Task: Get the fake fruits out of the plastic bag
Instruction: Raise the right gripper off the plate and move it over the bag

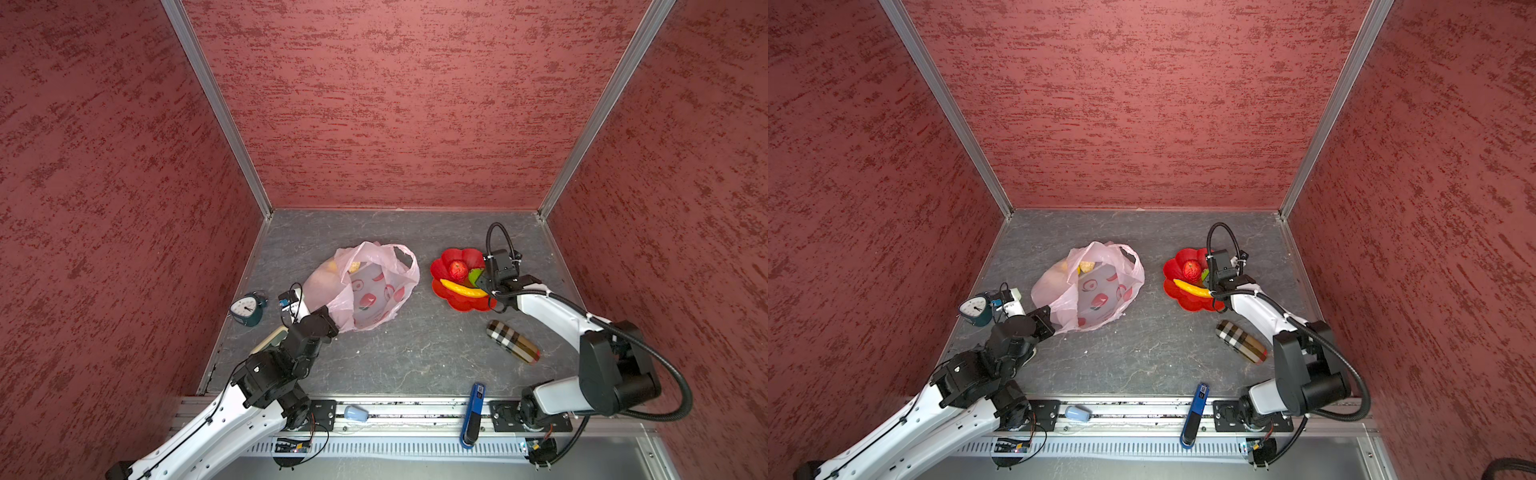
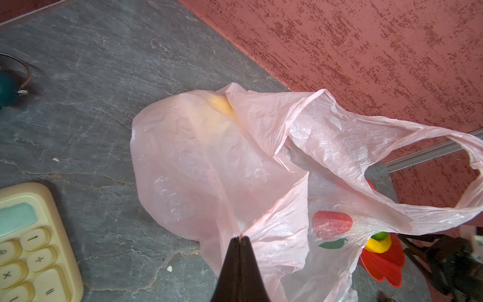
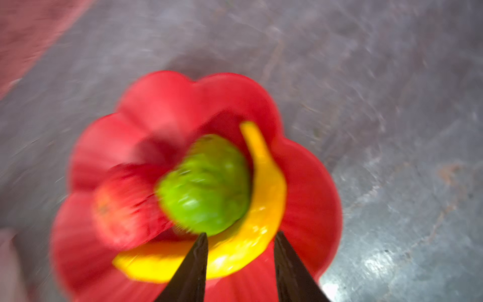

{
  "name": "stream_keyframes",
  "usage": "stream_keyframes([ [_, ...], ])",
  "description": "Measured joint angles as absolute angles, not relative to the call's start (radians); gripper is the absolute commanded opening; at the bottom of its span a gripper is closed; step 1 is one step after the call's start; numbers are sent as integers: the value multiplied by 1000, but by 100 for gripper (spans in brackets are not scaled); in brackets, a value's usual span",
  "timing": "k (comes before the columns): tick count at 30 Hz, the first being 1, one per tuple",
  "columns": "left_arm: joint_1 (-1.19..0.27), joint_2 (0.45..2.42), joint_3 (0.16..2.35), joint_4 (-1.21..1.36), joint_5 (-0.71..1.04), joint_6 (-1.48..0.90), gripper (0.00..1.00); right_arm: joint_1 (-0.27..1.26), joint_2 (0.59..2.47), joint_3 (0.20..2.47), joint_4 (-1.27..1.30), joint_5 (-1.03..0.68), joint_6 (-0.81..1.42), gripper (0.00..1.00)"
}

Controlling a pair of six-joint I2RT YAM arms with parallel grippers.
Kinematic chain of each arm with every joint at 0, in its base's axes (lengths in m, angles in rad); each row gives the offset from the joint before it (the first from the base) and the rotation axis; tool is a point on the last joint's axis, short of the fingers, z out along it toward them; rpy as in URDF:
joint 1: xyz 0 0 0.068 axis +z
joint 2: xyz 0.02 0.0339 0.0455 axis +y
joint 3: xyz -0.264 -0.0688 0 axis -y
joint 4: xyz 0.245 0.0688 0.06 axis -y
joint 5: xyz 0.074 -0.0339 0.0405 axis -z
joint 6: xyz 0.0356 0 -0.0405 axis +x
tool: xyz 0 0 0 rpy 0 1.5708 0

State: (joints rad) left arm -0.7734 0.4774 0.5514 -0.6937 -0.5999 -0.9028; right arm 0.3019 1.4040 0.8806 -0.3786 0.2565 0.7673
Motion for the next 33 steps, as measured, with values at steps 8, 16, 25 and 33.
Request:
stream_keyframes([
  [8, -762, 491, 604, -763, -600, -911, 5, 403, 1427, 1274, -442, 38, 369, 62],
  [16, -762, 571, 619, -791, -579, -911, 3, 445, 1579, 1558, -468, -239, 113, 66],
  [25, -770, 580, 619, -792, -561, -912, 3, 563, 1832, 1799, -558, -376, -11, 71],
  [33, -781, 590, 618, -791, -547, -912, 3, 622, 1961, 1810, -626, -416, -35, 69],
])
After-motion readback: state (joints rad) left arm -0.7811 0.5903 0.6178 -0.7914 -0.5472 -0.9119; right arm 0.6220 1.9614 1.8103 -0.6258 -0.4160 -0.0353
